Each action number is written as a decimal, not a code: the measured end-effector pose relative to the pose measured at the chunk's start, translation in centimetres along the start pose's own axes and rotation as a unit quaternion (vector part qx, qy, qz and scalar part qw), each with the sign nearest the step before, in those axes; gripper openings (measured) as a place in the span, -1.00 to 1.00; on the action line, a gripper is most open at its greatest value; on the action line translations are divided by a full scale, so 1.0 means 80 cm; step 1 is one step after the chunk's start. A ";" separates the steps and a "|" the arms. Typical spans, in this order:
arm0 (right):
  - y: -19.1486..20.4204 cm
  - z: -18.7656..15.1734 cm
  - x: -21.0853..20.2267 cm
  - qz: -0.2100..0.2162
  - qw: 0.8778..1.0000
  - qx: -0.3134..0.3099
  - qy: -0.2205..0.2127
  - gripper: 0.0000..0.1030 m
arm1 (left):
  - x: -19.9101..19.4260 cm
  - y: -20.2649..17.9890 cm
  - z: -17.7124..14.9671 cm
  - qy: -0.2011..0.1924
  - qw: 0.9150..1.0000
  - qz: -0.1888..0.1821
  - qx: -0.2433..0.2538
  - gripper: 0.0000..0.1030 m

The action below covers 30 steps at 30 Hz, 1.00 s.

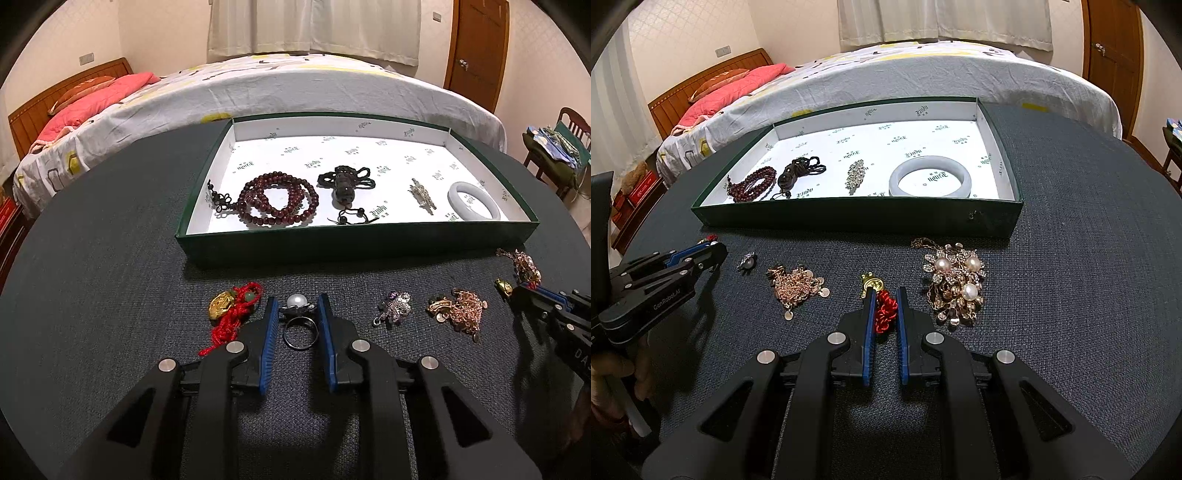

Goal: Organize jewelry
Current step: 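Close the left tool on the pearl ring while the right tool holds the red tassel, then carry the red tassel and pearl ring into the white-lined box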

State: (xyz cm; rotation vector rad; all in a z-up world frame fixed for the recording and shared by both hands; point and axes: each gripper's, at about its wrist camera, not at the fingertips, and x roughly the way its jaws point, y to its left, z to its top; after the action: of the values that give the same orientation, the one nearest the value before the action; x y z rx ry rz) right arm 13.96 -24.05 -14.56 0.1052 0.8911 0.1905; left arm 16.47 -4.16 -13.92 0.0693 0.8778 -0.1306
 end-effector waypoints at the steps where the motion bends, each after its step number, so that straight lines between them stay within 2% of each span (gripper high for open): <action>1: 0.000 0.000 0.000 0.000 1.000 0.000 0.000 -0.79 | 0.000 0.000 0.000 0.000 1.000 0.000 0.000 -0.57; 17: 0.003 0.006 -0.012 -0.001 1.000 0.000 -0.012 -0.79 | -0.003 -0.002 -0.001 0.000 1.000 -0.005 -0.002 -0.57; 30: 0.014 0.017 -0.037 0.000 0.999 -0.004 -0.039 -0.80 | -0.034 -0.002 0.008 -0.025 0.999 -0.021 -0.008 -0.57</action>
State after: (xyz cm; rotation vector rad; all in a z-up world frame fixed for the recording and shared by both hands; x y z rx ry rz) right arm 13.08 -23.61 -11.22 0.1046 0.8128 0.1888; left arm 15.24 -4.20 -11.40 0.0321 0.8314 -0.1626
